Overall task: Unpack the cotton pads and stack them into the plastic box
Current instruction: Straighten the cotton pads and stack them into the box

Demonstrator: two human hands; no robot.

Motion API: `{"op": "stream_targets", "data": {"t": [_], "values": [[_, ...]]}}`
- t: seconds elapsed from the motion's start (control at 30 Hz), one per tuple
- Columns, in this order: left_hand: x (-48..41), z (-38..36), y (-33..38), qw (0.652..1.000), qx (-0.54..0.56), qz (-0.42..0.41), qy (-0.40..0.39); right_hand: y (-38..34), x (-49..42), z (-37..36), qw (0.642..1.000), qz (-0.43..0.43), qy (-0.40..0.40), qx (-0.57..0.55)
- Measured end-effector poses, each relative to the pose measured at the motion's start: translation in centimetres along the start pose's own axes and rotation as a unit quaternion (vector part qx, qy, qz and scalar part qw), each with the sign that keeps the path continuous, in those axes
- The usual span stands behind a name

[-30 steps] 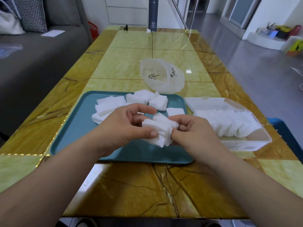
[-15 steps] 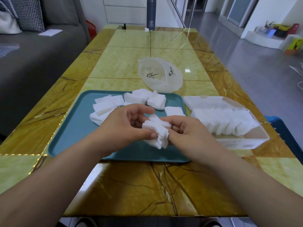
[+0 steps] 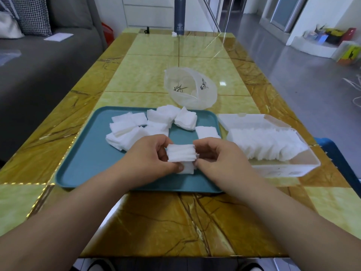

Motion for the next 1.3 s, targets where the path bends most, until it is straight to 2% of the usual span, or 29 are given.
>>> {"op": "stream_targets", "data": {"t": [0.2, 0.53, 0.73, 0.9, 1.2, 1.3], "values": [[0.2, 0.3, 0.4, 0.999, -0.035, 0.008, -0.015, 0.2, 0.4, 0.2, 0.996, -0.06, 0.055, -0.036], [0.4, 0.1, 0.4, 0.999, -0.032, 0.016, -0.028, -0.3, 1.1, -0.6, 0.997, -0.057, 0.054, 0.002], [0.7, 0.3, 0.8, 0.999, -0.024, 0.025, -0.04, 0.1, 0.9, 0.1, 0.993, -0.081, 0.087, -0.015], [0.8, -0.3, 1.2, 0.998, -0.008, 0.02, -0.053, -0.2, 1.2, -0.5, 0.995, -0.08, 0.057, -0.007], [0.5, -0.2, 0.5, 0.999, -0.03, 0.012, -0.028, -0.8, 1.9, -1.8, 0.995, -0.082, -0.013, -0.059], [0.4, -0.3, 0.2, 0.999, -0.033, 0.003, -0.014, -0.4, 1.6, -1.8, 0.993, -0.088, -0.008, -0.075]]}}
Point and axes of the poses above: each hand's wrist, its own x-axis away from the middle knuckle, its own z-axis out of the back of the hand, y = z × x, the point moved 4 cm from there along -x, towards the middle knuckle, and after that the axes turned 3 degrees about -y, right-handed, at the moved point
